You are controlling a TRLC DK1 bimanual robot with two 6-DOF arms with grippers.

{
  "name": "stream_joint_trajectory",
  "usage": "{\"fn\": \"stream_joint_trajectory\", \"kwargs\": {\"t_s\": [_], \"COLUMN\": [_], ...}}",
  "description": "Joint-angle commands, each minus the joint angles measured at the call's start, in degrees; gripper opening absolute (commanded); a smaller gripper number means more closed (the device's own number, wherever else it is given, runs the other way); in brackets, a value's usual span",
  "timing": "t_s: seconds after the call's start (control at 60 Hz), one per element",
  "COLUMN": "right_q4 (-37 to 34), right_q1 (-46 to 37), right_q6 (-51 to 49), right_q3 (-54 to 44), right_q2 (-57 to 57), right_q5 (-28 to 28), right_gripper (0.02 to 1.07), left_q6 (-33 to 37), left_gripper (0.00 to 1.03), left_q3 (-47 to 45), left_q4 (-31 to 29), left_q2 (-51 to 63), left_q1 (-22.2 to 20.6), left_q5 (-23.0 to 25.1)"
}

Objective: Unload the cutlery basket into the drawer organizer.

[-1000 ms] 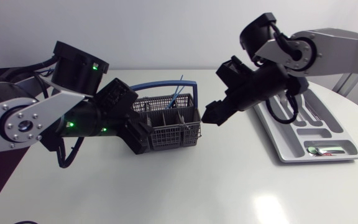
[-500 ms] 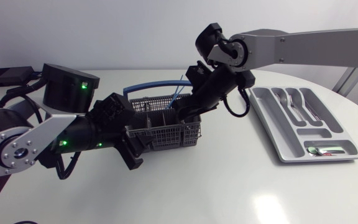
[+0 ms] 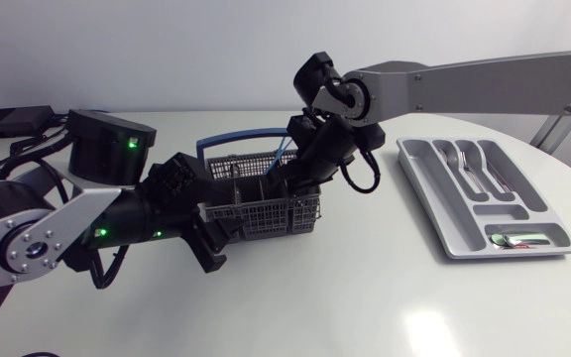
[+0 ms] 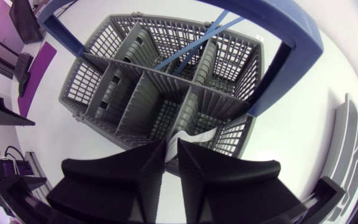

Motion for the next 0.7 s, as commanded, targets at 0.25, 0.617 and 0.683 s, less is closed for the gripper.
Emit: {"fn": "stream_joint_trajectory", "kwargs": {"t_s": [0.25, 0.617, 0.683], "right_q4": [1.85, -1.05, -2.46], "right_q1": [0.23, -2.76, -4.26], "right_q6": [0.89, 0.37, 0.19], "right_q3": [-1.16, -2.04, -2.30], "right_q2": [-0.34, -12.73, -15.45], "right_q5": [0.07, -11.18, -12.85], "right_gripper": [0.08, 0.08, 0.08], "left_q6": [1.47, 1.47, 1.47], "left_gripper": [0.74, 0.74, 0.74], "left_q3": [-1.66, -1.48, -1.40], "left_q4": [0.80, 0.53, 0.44], "left_q2": [-0.24, -0.33, -0.33], "left_q1": [-0.29, -0.64, -0.73], "left_q5": [0.49, 0.32, 0.32]}}
